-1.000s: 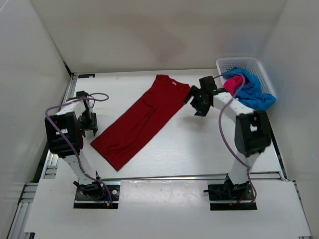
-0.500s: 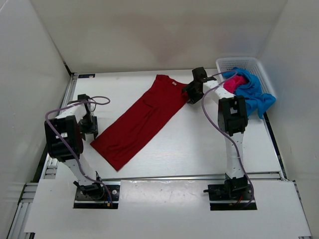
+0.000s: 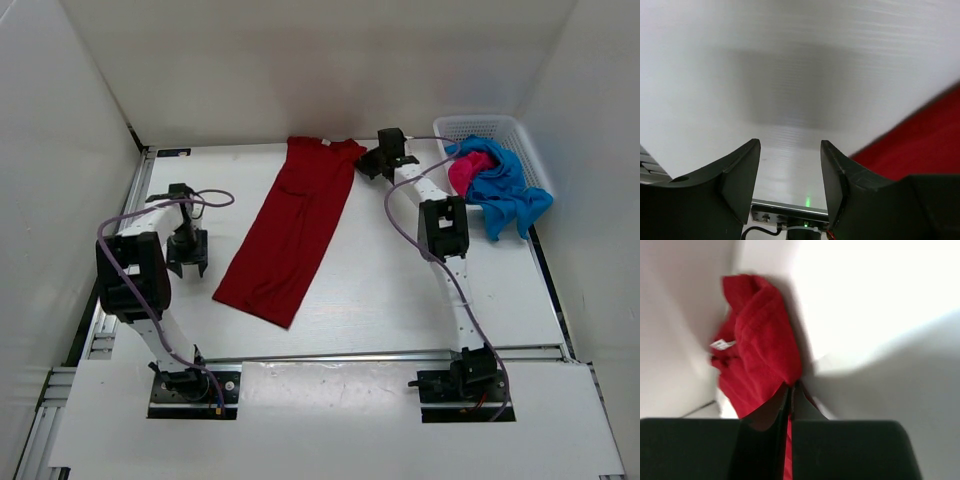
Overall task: Fold and stack the t-shirts
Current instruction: Rotate the tshirt 90 degrees
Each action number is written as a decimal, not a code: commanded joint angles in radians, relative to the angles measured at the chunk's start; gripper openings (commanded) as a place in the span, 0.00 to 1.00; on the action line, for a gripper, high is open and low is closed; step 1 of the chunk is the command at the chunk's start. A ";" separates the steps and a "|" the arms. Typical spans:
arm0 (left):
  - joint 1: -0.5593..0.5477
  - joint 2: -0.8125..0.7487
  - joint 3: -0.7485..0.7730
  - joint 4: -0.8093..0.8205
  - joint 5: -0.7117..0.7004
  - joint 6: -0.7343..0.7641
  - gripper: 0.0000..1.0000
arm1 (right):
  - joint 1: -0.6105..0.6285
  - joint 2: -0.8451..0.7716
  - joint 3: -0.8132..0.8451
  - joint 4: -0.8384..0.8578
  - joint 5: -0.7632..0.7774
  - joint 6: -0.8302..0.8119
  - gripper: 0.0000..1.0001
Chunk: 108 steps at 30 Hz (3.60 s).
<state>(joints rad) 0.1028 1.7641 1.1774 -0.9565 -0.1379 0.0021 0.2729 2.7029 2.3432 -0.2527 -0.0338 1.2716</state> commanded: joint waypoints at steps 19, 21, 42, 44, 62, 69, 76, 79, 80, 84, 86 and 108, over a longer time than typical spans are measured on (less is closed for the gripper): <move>-0.164 -0.104 -0.120 0.077 0.119 -0.002 0.63 | 0.233 -0.886 -1.078 -0.223 -0.145 -0.611 0.81; -0.164 -0.118 -0.131 0.090 0.119 -0.002 0.63 | 0.333 -0.968 -1.192 -0.197 -0.182 -0.559 0.80; -0.164 -0.206 -0.216 0.142 0.081 -0.002 0.63 | 0.658 -0.662 -1.118 -0.126 -0.419 -0.407 0.57; -0.164 -0.225 -0.226 0.142 0.070 -0.002 0.63 | 0.658 -0.635 -1.083 -0.135 -0.455 -0.406 0.52; -0.415 -0.272 -0.256 0.065 0.081 -0.002 0.63 | 0.485 -0.854 -1.435 -0.287 -0.465 -0.636 0.00; -0.747 -0.281 -0.280 0.053 0.072 -0.002 0.64 | 0.474 -0.986 -1.593 -0.388 -0.414 -0.747 0.06; -0.868 -0.250 -0.296 0.068 0.055 -0.002 0.64 | 0.411 -1.130 -1.664 -0.408 -0.336 -0.765 0.38; -0.882 -0.281 -0.295 0.058 0.055 -0.002 0.64 | 0.420 -1.213 -1.642 -0.436 -0.267 -0.753 0.43; -0.882 -0.311 -0.295 0.058 0.055 -0.002 0.64 | 0.436 -1.241 -1.642 -0.436 -0.249 -0.753 0.44; -0.882 -0.408 -0.285 0.058 0.064 -0.002 0.64 | 0.530 -1.374 -1.642 -0.421 -0.138 -0.677 0.49; -0.893 -0.451 -0.251 0.058 0.142 -0.002 0.63 | 0.557 -1.375 -1.642 -0.421 -0.085 -0.640 0.49; -1.124 -0.065 -0.028 0.131 0.434 -0.002 0.53 | 0.499 -1.457 -1.884 -0.120 -0.250 -0.477 0.45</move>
<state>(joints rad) -1.0241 1.6974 1.1526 -0.8551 0.2985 0.0029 0.7658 1.2671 0.5045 -0.3801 -0.3294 0.7826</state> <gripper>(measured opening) 0.536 0.448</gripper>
